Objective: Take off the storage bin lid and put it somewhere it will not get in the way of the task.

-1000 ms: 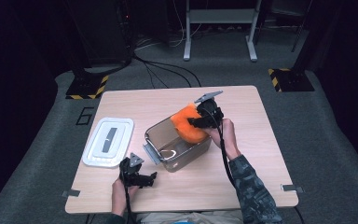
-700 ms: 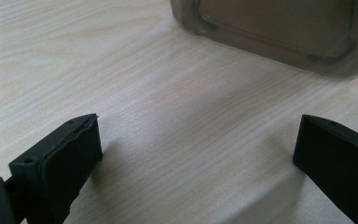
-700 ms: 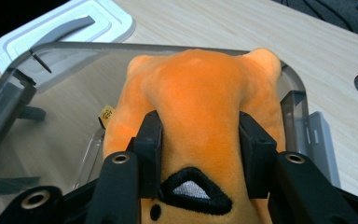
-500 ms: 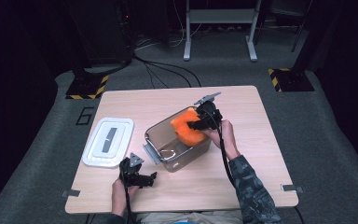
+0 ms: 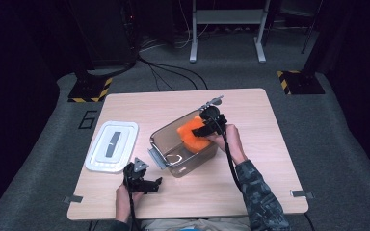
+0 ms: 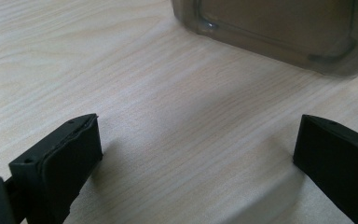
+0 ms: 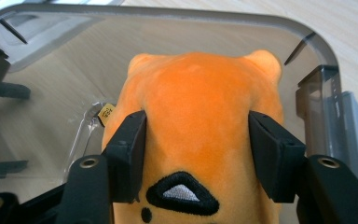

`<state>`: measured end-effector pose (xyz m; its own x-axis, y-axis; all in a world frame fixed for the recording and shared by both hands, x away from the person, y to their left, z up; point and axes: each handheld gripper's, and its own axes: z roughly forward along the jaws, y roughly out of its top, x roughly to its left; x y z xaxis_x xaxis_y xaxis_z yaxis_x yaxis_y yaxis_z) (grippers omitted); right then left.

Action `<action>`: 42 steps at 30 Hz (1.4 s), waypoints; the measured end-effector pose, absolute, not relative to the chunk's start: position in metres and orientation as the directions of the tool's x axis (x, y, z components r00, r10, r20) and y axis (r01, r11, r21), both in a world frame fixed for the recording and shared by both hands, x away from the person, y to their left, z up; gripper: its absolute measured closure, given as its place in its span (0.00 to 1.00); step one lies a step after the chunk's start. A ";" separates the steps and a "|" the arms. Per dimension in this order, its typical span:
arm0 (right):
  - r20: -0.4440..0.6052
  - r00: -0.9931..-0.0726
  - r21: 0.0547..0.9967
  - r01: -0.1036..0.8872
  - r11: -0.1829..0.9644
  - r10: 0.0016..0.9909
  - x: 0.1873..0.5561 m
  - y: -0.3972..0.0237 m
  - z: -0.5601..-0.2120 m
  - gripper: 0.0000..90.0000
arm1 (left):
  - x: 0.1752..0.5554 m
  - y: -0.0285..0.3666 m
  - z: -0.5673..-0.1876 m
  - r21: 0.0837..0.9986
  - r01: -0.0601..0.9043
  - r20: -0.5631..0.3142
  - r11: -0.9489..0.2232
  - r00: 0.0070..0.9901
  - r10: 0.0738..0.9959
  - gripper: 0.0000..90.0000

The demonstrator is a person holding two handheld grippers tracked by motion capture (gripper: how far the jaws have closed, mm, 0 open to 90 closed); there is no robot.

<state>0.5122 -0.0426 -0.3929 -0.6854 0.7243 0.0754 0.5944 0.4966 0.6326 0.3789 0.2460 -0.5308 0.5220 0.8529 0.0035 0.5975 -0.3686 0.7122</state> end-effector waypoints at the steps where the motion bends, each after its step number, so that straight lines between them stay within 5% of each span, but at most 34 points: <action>1: 0.070 -0.685 0.631 0.594 0.499 0.725 0.513 -0.042 -0.393 0.44 | 0.379 0.246 -0.531 0.712 0.597 0.004 -0.368 0.522 0.853 0.01; 22: 0.005 -0.673 0.545 0.622 0.562 0.740 0.513 -0.029 -0.401 0.37 | 0.379 0.246 -0.531 0.713 0.595 0.007 -0.372 0.524 0.852 0.01; 36: 0.033 -0.675 0.559 0.624 0.546 0.737 0.514 -0.038 -0.399 0.62 | 0.379 0.246 -0.531 0.713 0.596 0.005 -0.368 0.521 0.853 0.01; 42: 0.053 -0.680 0.572 0.621 0.536 0.731 0.515 -0.040 -0.399 0.54 | 0.379 0.246 -0.531 0.713 0.596 0.005 -0.368 0.521 0.853 0.01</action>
